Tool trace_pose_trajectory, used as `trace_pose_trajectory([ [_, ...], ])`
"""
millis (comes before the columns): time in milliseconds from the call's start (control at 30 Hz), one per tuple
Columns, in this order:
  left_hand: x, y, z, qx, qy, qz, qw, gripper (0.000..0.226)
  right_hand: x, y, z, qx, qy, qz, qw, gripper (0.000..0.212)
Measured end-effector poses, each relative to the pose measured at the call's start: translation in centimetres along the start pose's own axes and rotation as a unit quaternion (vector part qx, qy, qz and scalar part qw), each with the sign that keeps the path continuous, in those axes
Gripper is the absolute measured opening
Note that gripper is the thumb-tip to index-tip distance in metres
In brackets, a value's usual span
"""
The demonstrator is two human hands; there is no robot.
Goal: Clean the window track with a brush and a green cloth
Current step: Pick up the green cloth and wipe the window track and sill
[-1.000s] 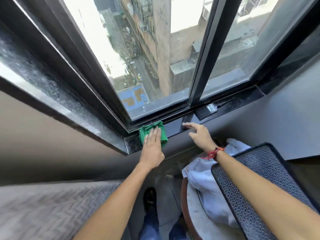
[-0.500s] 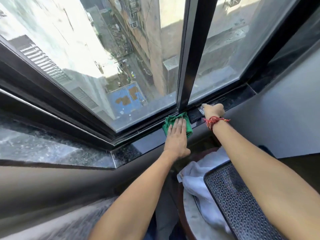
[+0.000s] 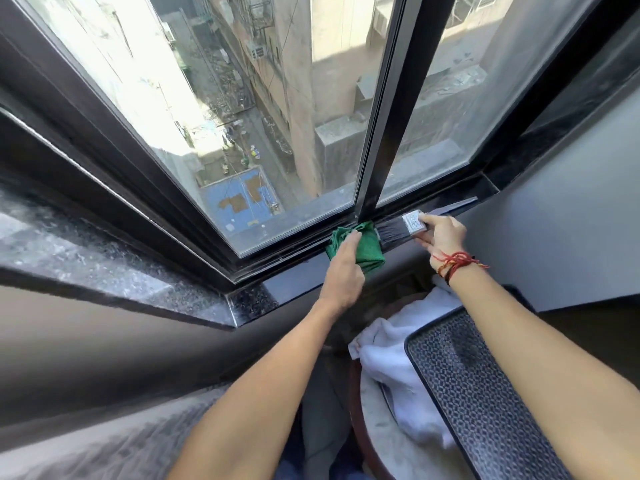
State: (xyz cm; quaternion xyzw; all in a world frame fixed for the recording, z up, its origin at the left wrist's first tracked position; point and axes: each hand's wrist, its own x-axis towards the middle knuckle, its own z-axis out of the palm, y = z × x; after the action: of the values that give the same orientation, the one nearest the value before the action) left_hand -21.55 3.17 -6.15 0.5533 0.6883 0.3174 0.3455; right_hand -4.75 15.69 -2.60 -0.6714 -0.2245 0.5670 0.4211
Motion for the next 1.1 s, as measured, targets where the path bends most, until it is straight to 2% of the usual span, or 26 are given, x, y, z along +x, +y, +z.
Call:
trace_pose_trajectory([
  [67,-1.3,-0.1,-1.4,-0.053,0.067,-0.021,0.996,0.070,-2.2,0.8,0.6,0.000,-0.025,-0.007,1.000,0.018],
  [133,-2.7,-0.2,-2.7,-0.058,0.109,-0.011,0.992,0.066,-4.3,2.4,2.2,-0.012,-0.081,0.003,0.997,0.020],
  [267,-6.1,-2.6,-5.5,0.057,0.176,0.045,0.982,0.065,-8.5,7.1,7.2,-0.058,-0.217,0.045,0.973,0.018],
  [333,-8.5,-4.4,-6.1,0.084,0.169,0.019,0.982,0.065,-10.5,9.3,9.9,-0.083,-0.262,0.081,0.958,0.018],
  [433,-11.8,-6.9,-5.5,0.101,0.146,-0.071,0.982,0.064,-12.6,11.8,13.0,-0.115,-0.245,0.109,0.956,0.025],
  [500,-12.9,-8.5,-5.3,0.131,0.136,-0.105,0.976,0.066,-13.6,12.6,14.0,-0.160,-0.221,0.106,0.956,0.020],
  [567,-12.8,-9.4,-5.7,0.160,0.125,-0.103,0.974,0.067,-13.7,12.5,13.9,-0.233,-0.205,0.048,0.949,0.023],
  [600,-12.5,-9.6,-6.0,0.166,0.123,-0.101,0.973,0.066,-13.5,12.1,13.4,-0.278,-0.192,-0.015,0.941,0.023],
  [667,-11.9,-9.8,-6.4,0.188,0.126,-0.105,0.968,0.065,-12.6,11.2,12.1,-0.377,-0.135,-0.187,0.897,0.021],
  [733,-11.4,-9.8,-6.3,0.231,0.130,-0.102,0.959,0.063,-11.7,10.9,10.3,-0.454,-0.066,-0.349,0.817,0.018],
  [800,-10.4,-9.4,-5.5,0.273,0.121,-0.071,0.952,0.062,-10.4,11.0,8.9,-0.514,-0.056,-0.397,0.758,0.032],
  [900,-8.7,-8.1,-3.8,0.299,0.085,-0.008,0.950,0.059,-9.5,12.6,8.1,-0.666,-0.121,-0.406,0.614,0.056],
  [933,-7.8,-7.5,-3.1,0.298,0.071,0.008,0.952,0.058,-8.9,12.9,7.8,-0.688,-0.129,-0.412,0.583,0.057],
  [1000,-5.8,-6.1,-1.5,0.294,0.041,0.036,0.954,0.056,-6.9,12.2,6.7,-0.703,-0.127,-0.408,0.569,0.054],
  [1100,-3.0,-4.9,0.1,0.295,-0.016,0.070,0.953,0.056,-2.7,9.4,4.9,-0.722,-0.104,-0.377,0.571,0.051],
])
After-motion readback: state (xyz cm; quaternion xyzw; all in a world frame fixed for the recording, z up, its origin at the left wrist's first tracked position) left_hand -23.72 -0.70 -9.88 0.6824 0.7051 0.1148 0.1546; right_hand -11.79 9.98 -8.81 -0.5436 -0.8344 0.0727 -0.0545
